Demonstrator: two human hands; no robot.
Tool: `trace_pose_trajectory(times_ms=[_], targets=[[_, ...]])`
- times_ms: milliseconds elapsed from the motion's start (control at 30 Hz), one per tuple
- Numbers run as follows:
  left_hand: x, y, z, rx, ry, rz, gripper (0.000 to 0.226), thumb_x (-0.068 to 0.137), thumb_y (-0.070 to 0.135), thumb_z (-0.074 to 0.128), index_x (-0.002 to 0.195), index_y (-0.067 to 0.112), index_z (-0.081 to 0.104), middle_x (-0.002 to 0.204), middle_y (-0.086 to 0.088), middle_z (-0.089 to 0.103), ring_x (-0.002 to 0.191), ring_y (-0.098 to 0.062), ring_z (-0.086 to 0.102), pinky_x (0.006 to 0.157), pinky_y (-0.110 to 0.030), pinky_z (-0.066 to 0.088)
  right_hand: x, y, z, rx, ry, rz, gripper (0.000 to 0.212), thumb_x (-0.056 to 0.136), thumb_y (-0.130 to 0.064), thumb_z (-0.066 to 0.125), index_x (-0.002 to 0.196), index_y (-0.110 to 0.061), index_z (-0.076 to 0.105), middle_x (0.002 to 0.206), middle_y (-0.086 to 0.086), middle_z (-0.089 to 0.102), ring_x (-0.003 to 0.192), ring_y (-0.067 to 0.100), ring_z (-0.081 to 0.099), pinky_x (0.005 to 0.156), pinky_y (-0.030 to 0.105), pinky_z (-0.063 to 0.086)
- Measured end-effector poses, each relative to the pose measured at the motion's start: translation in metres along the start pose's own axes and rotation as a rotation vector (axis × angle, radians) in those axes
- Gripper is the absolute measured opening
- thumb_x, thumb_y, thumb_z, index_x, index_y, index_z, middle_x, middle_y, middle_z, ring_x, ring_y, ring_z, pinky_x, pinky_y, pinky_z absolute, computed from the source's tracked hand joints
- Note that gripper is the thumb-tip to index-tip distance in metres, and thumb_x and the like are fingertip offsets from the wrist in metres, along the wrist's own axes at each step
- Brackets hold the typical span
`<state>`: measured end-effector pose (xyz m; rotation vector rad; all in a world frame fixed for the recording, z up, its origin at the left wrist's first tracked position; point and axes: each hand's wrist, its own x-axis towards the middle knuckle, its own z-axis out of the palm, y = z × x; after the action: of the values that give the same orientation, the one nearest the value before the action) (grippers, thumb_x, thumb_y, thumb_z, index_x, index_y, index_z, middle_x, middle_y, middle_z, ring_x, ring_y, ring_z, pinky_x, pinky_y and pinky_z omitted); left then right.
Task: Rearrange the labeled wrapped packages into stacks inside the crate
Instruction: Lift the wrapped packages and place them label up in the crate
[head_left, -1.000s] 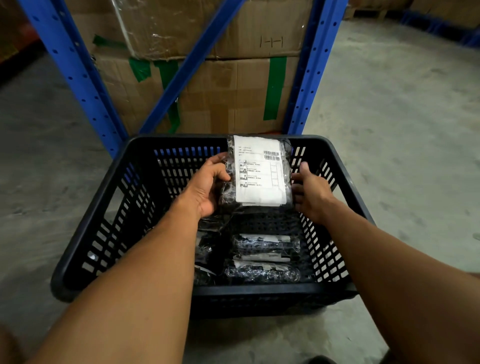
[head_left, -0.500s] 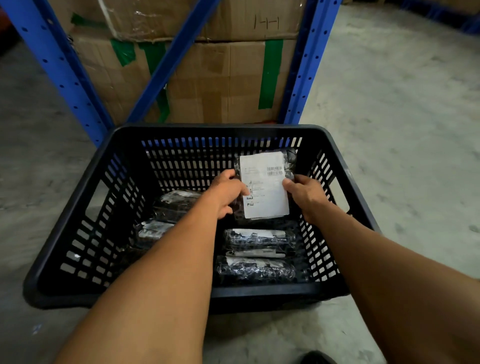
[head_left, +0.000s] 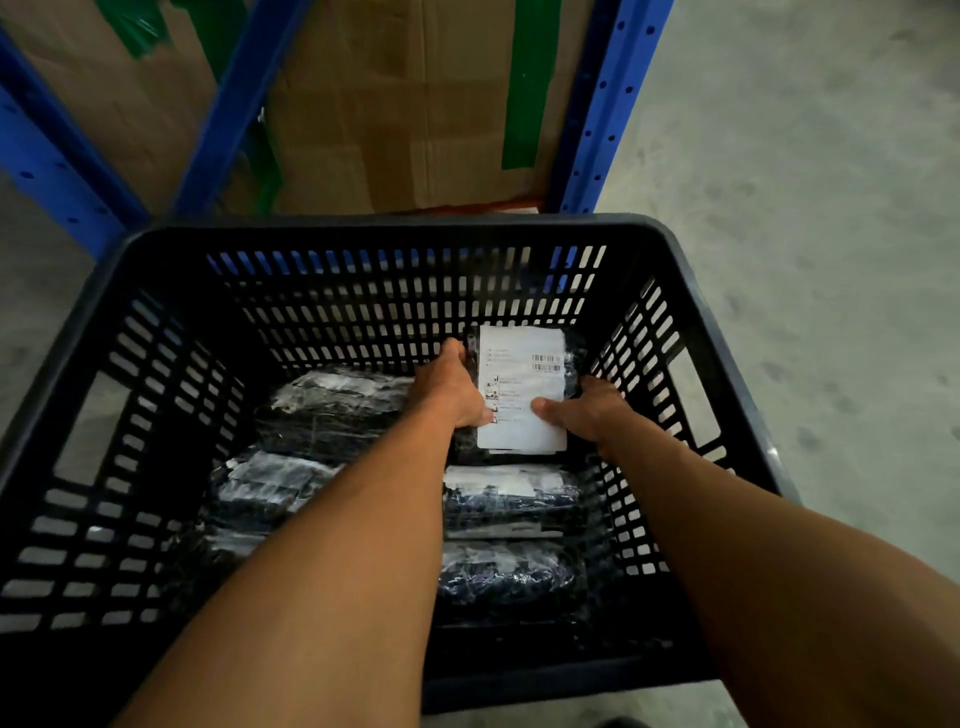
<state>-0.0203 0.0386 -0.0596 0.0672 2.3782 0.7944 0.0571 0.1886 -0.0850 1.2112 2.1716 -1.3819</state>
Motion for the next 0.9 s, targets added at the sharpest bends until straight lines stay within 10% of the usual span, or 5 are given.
trace_pose_trajectory(times_ms=[133,400,633,733,900], targets=[[-0.004,0.0,-0.003,0.036,-0.049,-0.109,0.101,0.075,0.02,0.082,0.152,0.012,0.018,0.149,-0.019,0.039,0.128,-0.04,0.049,0.102,-0.049,0.048,-0.005,0.002,0.002,-0.035,-0.042,-0.013,0.07,0.086,-0.036,0.072,0.144,-0.009,0.043,0.145,0.013,0.054,0.132,0.033,0.051,0.113,0.045,0.039],[-0.021,-0.004,-0.002,0.267,-0.18,-0.052,0.068,0.095,0.038,0.056,0.148,0.003,0.03,0.153,-0.018,0.036,0.135,-0.034,0.041,0.109,-0.04,0.038,-0.026,-0.005,0.011,-0.121,-0.1,0.091,0.089,0.098,-0.046,0.048,0.155,0.0,-0.004,0.162,0.021,0.021,0.148,0.039,0.024,0.122,0.045,0.022],[-0.039,-0.013,-0.008,0.498,-0.38,-0.103,0.065,0.096,0.04,0.054,0.147,0.004,0.035,0.155,-0.017,0.033,0.136,-0.037,0.04,0.109,-0.045,0.039,-0.062,-0.02,0.0,-0.296,-0.458,0.321,0.055,0.097,-0.041,0.055,0.13,0.002,0.044,0.109,0.02,0.06,0.097,0.036,0.061,0.106,0.051,0.046],[-0.047,-0.012,-0.011,0.484,-0.361,-0.11,0.066,0.095,0.04,0.056,0.145,0.002,0.037,0.154,-0.019,0.034,0.134,-0.038,0.042,0.108,-0.046,0.041,-0.069,-0.02,-0.002,-0.439,-0.415,0.182,0.027,0.1,-0.033,0.053,0.086,-0.009,0.052,0.091,0.008,0.057,0.125,0.035,0.054,0.112,0.047,0.039],[-0.054,-0.005,-0.022,0.418,-0.411,-0.169,0.064,0.09,0.038,0.063,0.142,0.007,0.042,0.149,-0.019,0.041,0.129,-0.036,0.047,0.106,-0.047,0.044,-0.076,-0.023,-0.009,-0.462,-0.49,0.271,0.028,0.101,-0.029,0.05,0.091,-0.004,0.057,0.12,0.021,0.06,0.121,0.035,0.058,0.108,0.044,0.043]])
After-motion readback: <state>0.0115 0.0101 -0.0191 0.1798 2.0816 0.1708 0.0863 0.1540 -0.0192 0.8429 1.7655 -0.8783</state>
